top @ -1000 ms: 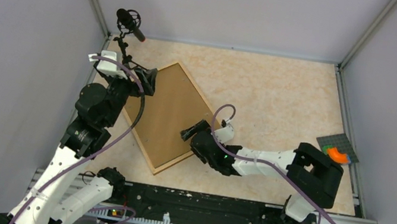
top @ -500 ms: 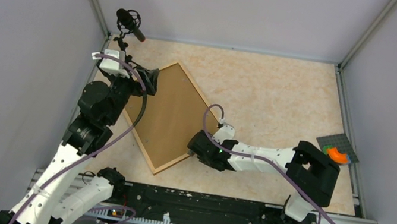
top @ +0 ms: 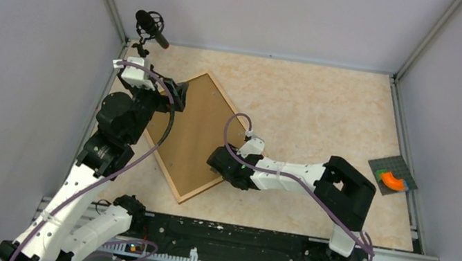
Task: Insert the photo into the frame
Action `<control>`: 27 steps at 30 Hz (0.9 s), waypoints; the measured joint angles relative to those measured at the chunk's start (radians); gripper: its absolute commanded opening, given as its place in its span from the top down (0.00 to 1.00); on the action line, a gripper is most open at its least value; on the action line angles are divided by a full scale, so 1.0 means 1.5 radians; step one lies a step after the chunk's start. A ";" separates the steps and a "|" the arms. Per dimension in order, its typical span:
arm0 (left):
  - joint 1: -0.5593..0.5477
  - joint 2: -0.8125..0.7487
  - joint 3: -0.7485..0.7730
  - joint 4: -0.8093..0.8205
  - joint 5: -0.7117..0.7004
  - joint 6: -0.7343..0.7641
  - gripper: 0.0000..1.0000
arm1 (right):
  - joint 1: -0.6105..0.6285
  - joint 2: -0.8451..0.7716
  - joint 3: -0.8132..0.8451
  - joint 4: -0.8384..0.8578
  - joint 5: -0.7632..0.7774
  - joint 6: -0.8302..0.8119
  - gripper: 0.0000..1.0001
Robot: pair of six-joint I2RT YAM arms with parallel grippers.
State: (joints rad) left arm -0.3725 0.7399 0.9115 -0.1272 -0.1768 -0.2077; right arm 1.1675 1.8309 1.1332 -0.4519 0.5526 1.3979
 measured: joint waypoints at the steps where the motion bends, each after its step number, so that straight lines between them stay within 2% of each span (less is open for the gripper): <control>1: 0.000 0.000 0.000 0.000 0.001 0.000 0.01 | 0.000 0.002 0.002 -0.004 0.001 0.001 0.18; 4: 0.000 0.000 0.000 0.000 0.001 0.000 0.01 | 0.000 0.002 -0.002 0.001 0.000 -0.004 0.34; 7: 0.001 0.000 0.000 0.000 0.003 0.000 0.01 | 0.000 -0.012 -0.033 0.045 -0.003 -0.010 0.34; 12: 0.001 0.000 0.000 0.000 0.003 -0.001 0.01 | -0.005 -0.100 -0.185 0.219 -0.022 -0.010 0.31; 15: 0.002 0.000 0.000 0.000 0.003 -0.002 0.01 | -0.012 -0.141 -0.248 0.279 -0.038 -0.010 0.34; 20: 0.003 0.000 0.000 0.000 0.008 -0.002 0.01 | -0.018 -0.137 -0.242 0.267 -0.049 -0.016 0.49; 27: 0.003 0.000 0.000 0.000 0.009 -0.002 0.01 | -0.018 -0.091 -0.176 0.212 -0.057 -0.034 0.47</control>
State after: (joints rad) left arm -0.3683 0.7399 0.9115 -0.1272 -0.1638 -0.2111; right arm 1.1400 1.6951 0.8688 -0.1345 0.4667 1.3476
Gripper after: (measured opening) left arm 0.987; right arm 0.509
